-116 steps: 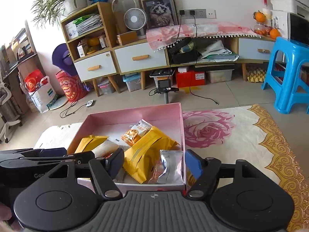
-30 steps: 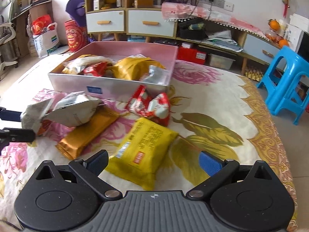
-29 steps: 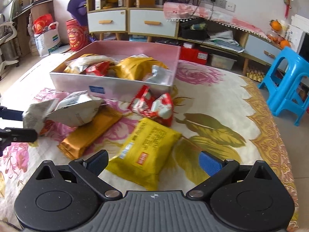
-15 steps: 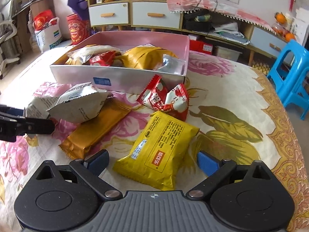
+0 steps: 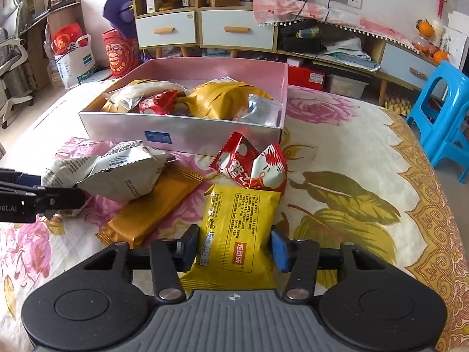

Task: Organize snacks
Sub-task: 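Close the left tool on the white packet while the right tool grasps the yellow bag, then carry the white packet with the left tool into the box while the right tool carries the yellow bag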

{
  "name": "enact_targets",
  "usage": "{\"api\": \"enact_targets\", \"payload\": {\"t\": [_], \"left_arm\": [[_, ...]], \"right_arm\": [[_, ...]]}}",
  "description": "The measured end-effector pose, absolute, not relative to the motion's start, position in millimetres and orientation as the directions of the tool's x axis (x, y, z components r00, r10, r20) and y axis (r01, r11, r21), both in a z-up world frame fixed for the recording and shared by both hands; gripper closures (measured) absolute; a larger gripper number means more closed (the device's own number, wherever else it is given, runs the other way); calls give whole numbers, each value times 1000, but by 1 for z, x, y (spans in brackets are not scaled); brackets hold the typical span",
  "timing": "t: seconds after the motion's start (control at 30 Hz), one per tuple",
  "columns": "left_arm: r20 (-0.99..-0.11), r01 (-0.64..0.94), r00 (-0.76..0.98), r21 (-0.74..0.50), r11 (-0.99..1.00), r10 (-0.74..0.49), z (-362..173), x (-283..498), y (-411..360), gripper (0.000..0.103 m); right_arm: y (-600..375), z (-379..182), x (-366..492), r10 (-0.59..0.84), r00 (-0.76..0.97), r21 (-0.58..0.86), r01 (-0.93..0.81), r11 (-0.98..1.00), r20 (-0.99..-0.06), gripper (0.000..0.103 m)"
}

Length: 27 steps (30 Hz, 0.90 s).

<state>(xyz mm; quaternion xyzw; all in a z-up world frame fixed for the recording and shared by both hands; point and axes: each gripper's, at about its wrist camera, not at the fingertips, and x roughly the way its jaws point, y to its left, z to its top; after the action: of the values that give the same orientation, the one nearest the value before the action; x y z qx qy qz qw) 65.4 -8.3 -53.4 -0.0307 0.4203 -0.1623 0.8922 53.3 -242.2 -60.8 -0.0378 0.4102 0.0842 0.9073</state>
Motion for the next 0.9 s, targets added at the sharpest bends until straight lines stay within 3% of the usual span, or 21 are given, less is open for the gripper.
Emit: {"api": "enact_targets", "payload": {"t": [0.23,0.9], "left_arm": [[-737,283,597,-177,943,-318,-49,60,-6,55],[-666,293,664,-188,938,-341,-7,62,-4,56]], "right_arm": [[-244,-53,47,124,657,-6,-192,981,-744,61],[-253,-13,52,134,734,28,-155,987,-665,61]]}}
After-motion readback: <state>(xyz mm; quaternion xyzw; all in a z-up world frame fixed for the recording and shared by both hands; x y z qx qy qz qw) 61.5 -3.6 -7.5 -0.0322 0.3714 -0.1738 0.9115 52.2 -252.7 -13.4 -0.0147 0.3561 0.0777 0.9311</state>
